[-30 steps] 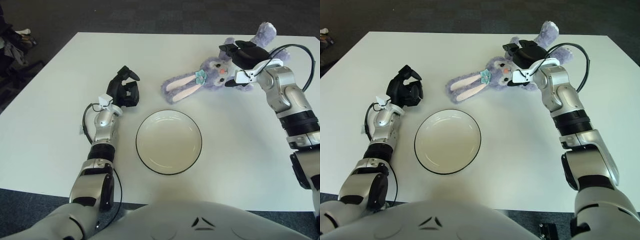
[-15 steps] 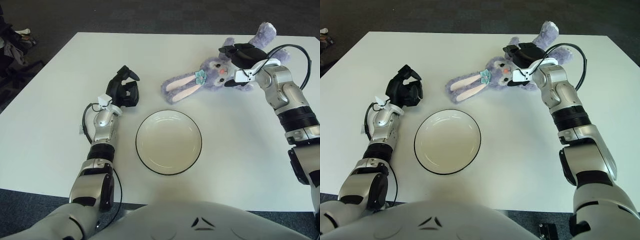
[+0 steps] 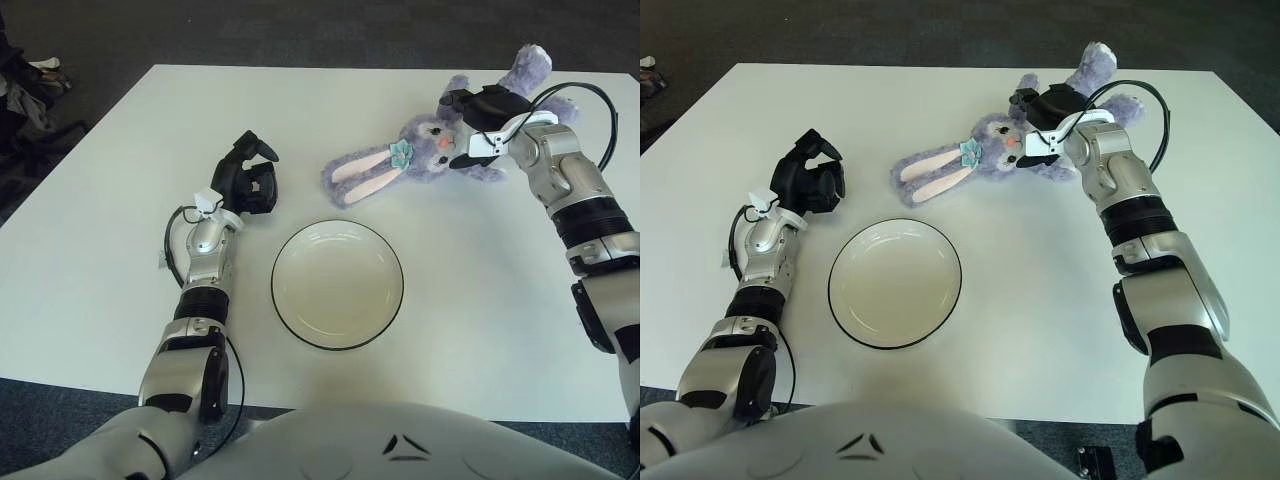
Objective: Put the doll into the plate.
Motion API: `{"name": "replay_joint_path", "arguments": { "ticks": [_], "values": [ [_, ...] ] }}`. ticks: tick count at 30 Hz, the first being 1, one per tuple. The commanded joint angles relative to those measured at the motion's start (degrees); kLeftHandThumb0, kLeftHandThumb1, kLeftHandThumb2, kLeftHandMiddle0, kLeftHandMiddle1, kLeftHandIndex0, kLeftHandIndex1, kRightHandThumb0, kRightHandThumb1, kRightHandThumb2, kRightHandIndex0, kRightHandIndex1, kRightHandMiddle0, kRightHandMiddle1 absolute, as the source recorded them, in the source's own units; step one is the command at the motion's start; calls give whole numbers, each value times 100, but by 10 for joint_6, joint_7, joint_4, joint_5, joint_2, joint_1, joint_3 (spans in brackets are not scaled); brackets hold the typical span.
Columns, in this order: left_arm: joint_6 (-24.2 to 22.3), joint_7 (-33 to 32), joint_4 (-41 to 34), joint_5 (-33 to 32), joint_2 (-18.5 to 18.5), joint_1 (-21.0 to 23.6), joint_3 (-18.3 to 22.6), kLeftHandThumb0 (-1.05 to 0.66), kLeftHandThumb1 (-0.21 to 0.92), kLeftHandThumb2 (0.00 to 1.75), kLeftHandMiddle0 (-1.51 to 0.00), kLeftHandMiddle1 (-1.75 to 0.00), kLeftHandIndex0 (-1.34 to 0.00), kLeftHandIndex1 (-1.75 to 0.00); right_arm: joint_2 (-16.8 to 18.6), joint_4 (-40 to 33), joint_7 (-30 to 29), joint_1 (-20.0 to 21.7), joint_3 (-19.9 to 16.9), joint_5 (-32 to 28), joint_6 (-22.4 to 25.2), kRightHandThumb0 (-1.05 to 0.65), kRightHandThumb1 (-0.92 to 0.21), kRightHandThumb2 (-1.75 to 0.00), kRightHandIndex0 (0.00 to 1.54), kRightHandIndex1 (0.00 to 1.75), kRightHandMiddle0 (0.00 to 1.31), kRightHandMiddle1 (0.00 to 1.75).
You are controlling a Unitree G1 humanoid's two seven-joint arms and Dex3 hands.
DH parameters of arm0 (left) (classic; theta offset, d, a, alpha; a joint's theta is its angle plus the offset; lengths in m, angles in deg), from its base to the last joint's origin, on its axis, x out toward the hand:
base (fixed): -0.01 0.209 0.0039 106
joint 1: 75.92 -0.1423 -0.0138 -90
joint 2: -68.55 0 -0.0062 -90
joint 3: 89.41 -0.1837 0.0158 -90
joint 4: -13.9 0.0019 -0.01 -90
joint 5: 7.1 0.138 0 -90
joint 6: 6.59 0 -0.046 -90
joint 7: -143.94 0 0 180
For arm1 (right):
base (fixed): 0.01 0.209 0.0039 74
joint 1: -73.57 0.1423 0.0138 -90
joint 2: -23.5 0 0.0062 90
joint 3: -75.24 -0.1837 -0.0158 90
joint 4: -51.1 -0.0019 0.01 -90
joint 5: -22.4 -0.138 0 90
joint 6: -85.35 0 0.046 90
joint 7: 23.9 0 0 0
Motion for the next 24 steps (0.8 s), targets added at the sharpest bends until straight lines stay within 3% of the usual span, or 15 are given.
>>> {"name": "replay_joint_path", "arguments": {
  "ticks": [1,9,14,20,24],
  "values": [
    [7,1,43,-19,26,-76,4,-45,40,121,-112,-175,-54,-175,-1,45,-17,26,10,-5,-20,-100,-58,-56,0,89,0,52],
    [8,-12,36,-7,26,-81,3,-45,41,120,-115,-175,-54,-175,3,97,-13,49,22,-10,-32,-101,-58,-56,0,92,0,52],
    [8,-13,31,-8,28,-83,2,-45,41,120,-115,-175,-54,-175,9,126,-1,62,24,-20,-36,-97,-54,-59,0,85,0,53],
    [5,-12,21,-11,30,-88,2,-45,42,119,-117,-175,-53,-175,14,157,15,75,25,-36,-48,-89,-45,-68,0,66,0,50],
    [4,-12,15,-10,30,-91,2,-45,42,119,-119,-175,-53,-175,13,166,15,76,28,-39,-57,-81,-37,-77,0,42,0,42]
  ]
}}
